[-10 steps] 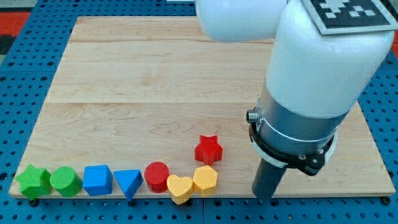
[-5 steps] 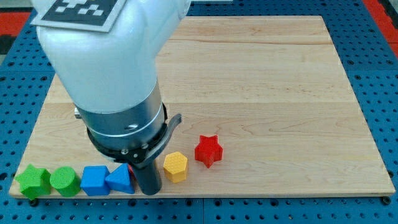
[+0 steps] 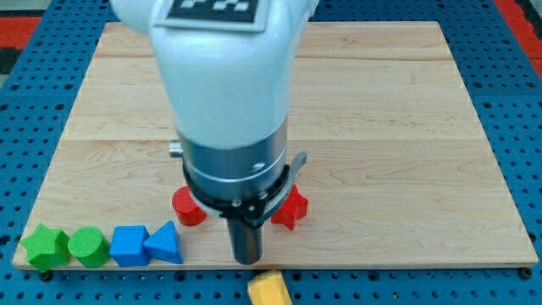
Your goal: Move the red star to the top center of the board
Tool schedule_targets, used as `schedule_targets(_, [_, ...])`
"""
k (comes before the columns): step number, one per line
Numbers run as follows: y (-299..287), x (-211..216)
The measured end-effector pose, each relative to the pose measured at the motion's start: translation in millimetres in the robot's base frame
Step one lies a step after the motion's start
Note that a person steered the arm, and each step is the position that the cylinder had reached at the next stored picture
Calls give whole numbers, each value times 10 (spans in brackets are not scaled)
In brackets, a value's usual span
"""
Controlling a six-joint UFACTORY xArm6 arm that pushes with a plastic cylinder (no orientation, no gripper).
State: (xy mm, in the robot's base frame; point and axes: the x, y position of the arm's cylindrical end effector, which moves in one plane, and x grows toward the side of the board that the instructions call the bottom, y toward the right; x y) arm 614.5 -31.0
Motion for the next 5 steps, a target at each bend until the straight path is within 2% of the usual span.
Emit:
schedule_targets(1, [410,-168])
schedule_targets(2, [715,-618])
schedule_targets(3, [737,-1099])
schedule_targets(5, [-113,-1191])
